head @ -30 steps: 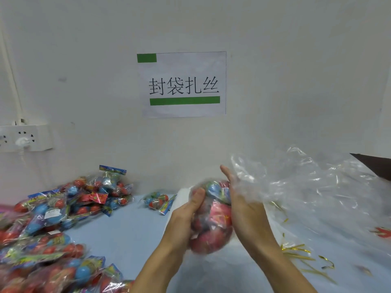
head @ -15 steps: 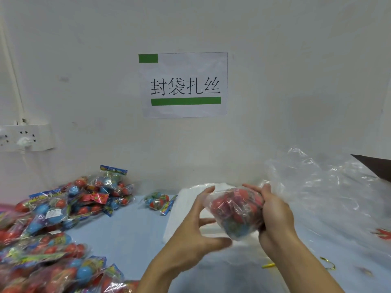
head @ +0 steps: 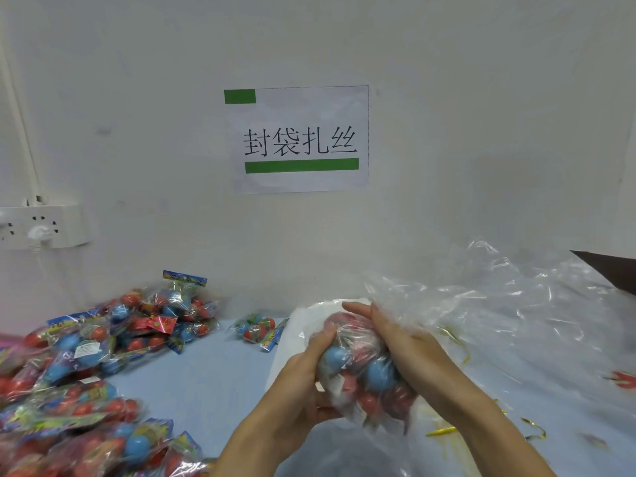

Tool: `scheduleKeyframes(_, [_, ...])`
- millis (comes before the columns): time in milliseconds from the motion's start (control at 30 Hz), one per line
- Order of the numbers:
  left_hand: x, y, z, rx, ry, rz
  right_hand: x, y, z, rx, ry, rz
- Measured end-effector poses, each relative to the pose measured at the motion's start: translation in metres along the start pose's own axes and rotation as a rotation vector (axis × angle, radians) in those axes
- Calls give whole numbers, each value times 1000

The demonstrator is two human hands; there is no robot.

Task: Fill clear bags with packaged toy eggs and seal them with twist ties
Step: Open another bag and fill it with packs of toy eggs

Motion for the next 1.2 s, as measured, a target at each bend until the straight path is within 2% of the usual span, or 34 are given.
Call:
scheduleKeyframes(133, [0, 10, 1, -8, 3, 83, -1, -7, -12, 91, 222, -20])
scheduleKeyframes(233, [0, -2, 1, 57, -69, 9, 3, -13, -6, 141, 186, -35])
scheduleKeyframes(300, [1, -17, 18, 231, -250, -112, 6, -17, -1, 67, 131, -46])
scheduleKeyframes(367, [-6, -43, 33, 584, -415, -259, 7, -19, 3, -34, 96, -64])
scheduleKeyframes(400, [-11, -58, 33, 741, -459, -344, 6, -20, 3, -61, 90, -73])
scheduleKeyframes(467, [-14, -75, 19, 845, -410, -494, 4, -20, -1, -132, 96, -59])
scheduleKeyframes(567, [-10, -66, -11, 716, -156, -526, 3, -21, -19, -236, 164, -25])
scheduleKeyframes(633, [-11, -60, -18, 632, -93, -500, 3, -30, -33, -229, 237, -64])
scheduleKeyframes(733, [-11, -63, -14, 492, -118, -523, 5, -36, -43, -252, 282, -67])
scheduleKeyframes(867, [-9, -64, -6, 428, -175, -532, 6, -32, -52, -274, 296, -10])
scheduleKeyframes(1033, [-6, -52, 11, 264, -287, -444, 12, -32, -48, -400, 140, 43])
scheduleKeyframes(1200, [-6, -48, 14, 189, -330, -424, 10, -21, -39, -264, 4, 175])
Point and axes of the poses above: each hand's wrist, its own x-axis towards the middle knuckle, its own z-axis out of the back of the hand, y = z × x, the point moved 10 cm from there along x, towards the middle knuckle, and after that the axes turned 12 degrees about -z, right-handed, at the moved point
